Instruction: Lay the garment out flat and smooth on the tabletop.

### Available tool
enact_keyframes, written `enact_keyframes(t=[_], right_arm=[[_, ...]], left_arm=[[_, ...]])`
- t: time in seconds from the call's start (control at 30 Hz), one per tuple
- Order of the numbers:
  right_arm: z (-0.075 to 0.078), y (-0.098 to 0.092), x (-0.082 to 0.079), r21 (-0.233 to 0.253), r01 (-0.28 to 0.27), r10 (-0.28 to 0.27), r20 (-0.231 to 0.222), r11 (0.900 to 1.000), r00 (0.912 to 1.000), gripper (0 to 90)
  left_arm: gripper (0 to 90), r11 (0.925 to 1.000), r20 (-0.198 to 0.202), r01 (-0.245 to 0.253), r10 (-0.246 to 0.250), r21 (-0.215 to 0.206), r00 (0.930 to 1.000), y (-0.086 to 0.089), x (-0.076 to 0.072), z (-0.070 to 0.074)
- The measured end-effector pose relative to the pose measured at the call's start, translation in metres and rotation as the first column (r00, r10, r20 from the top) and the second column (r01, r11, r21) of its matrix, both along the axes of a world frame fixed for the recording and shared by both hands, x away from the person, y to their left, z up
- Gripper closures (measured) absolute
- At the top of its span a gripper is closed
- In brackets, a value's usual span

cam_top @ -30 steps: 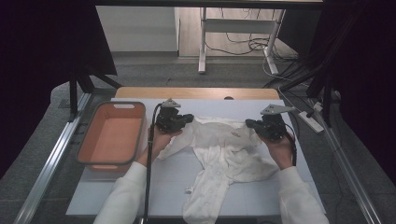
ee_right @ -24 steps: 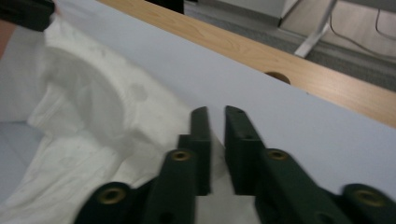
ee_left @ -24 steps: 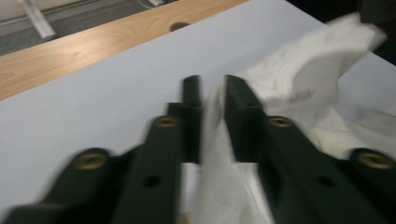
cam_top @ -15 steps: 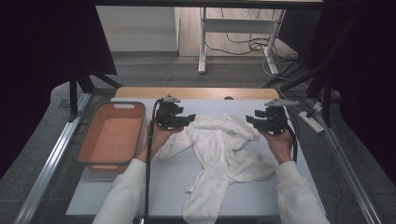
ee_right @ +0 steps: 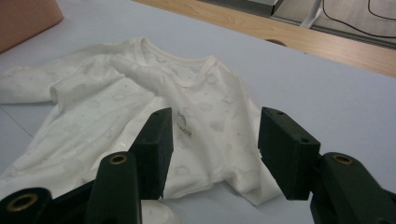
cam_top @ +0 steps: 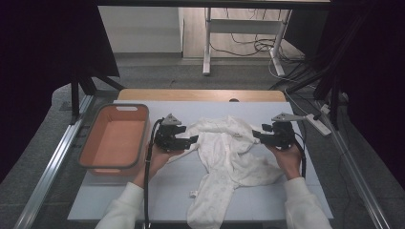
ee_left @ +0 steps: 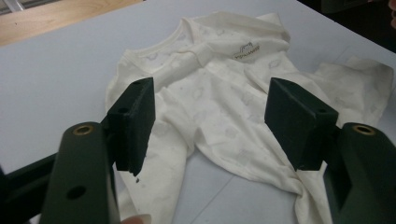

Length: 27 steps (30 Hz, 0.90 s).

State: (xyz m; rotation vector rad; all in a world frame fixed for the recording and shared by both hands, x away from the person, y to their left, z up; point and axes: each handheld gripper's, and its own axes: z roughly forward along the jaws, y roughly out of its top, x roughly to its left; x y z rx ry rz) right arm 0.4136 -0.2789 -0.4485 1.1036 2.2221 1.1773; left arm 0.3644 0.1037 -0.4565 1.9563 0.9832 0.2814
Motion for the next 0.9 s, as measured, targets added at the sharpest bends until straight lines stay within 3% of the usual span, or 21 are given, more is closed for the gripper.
enact_keyframes(t=[0.1, 0.17, 0.43, 0.9], right_arm=[[-0.005, 0.000, 0.000, -0.004, 0.002, -0.002, -0.003, 1.000, 1.0000, 45.0], [-0.009, 0.001, 0.001, -0.037, 0.010, -0.010, -0.007, 0.999, 0.9999, 44.6], [-0.024, -0.002, 0.008, -0.078, 0.046, -0.050, -0.050, 0.996, 0.9975, 44.7], [-0.040, -0.015, 0.019, -0.115, 0.091, -0.103, -0.101, 0.989, 0.9895, 45.6]], left_arm=[[34.8, 0.9999, 0.003, -0.009, 0.009, -0.014, 1.0000, 0.002, -0.005, -0.005], [34.5, 0.9999, -0.005, -0.010, 0.010, -0.008, 0.9999, 0.001, -0.006, -0.006], [34.7, 1.0000, -0.004, -0.002, 0.002, 0.000, 1.0000, 0.003, -0.011, -0.009], [34.6, 0.9999, -0.007, -0.012, 0.012, 0.012, 0.9999, 0.007, -0.011, -0.012]])
